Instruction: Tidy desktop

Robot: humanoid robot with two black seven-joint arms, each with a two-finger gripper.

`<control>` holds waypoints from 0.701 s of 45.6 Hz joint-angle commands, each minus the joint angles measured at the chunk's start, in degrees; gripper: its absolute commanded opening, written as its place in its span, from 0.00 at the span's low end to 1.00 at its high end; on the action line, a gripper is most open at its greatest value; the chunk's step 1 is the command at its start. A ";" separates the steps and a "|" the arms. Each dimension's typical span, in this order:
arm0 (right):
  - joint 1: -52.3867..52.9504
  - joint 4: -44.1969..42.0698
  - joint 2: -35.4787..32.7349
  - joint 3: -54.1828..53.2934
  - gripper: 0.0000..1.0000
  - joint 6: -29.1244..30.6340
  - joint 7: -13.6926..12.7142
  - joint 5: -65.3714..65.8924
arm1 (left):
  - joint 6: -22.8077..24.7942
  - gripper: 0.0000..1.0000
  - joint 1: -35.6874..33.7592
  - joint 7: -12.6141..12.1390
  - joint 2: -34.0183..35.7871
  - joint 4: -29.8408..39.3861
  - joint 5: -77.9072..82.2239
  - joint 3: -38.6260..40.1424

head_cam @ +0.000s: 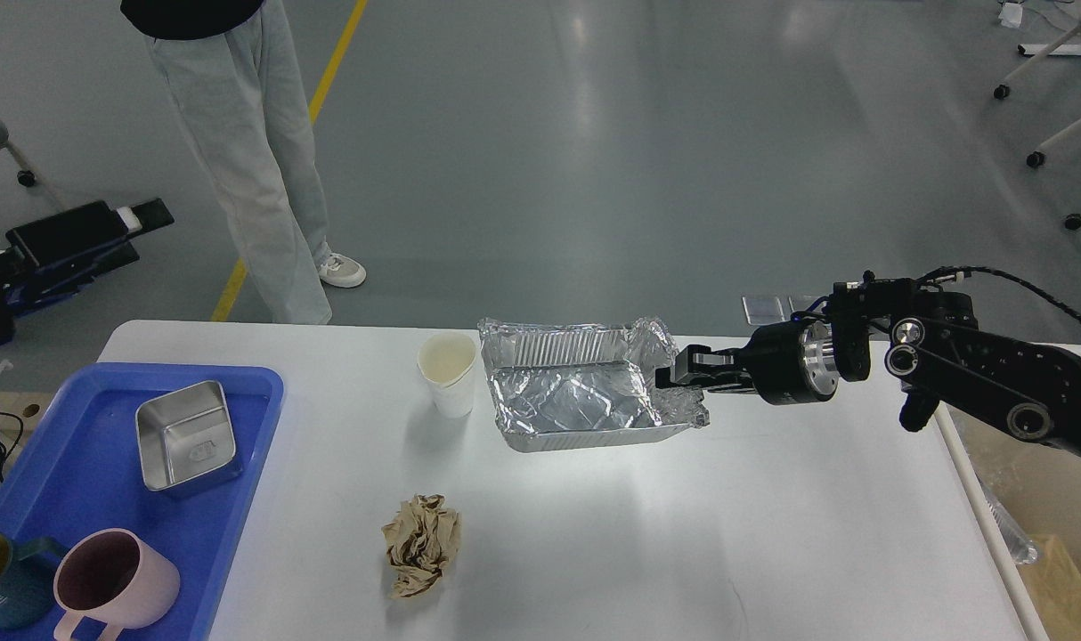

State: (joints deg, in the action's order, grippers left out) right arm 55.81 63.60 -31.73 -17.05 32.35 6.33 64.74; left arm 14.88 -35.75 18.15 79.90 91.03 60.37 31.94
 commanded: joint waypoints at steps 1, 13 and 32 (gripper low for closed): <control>0.00 -0.05 0.00 -0.01 0.00 -0.01 0.00 0.13 | 5.76 0.97 0.06 0.75 2.80 -0.24 3.09 -0.04; 0.09 -0.14 0.09 -0.01 0.00 -0.09 -0.44 0.21 | 6.30 0.97 -1.34 0.75 2.81 -0.50 11.26 0.14; -0.26 -0.76 0.00 -0.01 0.00 -0.36 -0.53 0.21 | 5.95 0.97 -5.12 -3.03 -23.45 -19.73 18.64 -0.12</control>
State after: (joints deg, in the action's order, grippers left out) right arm 55.71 63.01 -31.64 -17.05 32.00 5.89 64.95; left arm 20.75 -39.23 15.91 65.37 77.82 74.43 31.87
